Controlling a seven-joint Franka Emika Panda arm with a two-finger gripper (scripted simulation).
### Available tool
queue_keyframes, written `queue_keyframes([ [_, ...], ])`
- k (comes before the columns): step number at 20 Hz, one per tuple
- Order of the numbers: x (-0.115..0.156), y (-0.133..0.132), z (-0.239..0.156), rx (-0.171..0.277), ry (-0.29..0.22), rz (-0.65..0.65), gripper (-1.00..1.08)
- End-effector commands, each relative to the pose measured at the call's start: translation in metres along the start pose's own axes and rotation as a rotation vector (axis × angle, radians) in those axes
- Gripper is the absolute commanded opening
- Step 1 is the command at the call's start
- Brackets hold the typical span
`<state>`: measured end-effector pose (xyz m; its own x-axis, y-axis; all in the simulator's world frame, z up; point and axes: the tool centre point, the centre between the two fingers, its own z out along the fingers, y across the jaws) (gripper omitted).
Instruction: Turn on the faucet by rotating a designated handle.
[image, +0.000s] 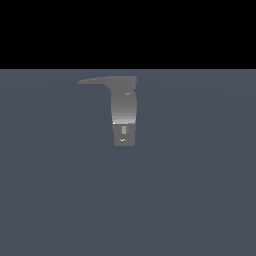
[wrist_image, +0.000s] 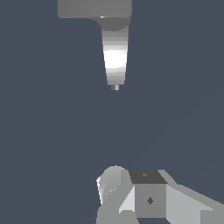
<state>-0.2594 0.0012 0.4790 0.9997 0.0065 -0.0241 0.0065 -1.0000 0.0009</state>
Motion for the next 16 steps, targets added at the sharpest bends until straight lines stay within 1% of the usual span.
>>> queue_keyframes([
  [1, 0.0, 0.0, 0.0, 0.0, 0.0, 0.0, -1.0],
  [8, 0.002, -0.006, 0.003, 0.0, 0.0, 0.024, -1.0],
  [16, 0.013, -0.028, 0.015, 0.002, 0.0, 0.111, -1.0],
])
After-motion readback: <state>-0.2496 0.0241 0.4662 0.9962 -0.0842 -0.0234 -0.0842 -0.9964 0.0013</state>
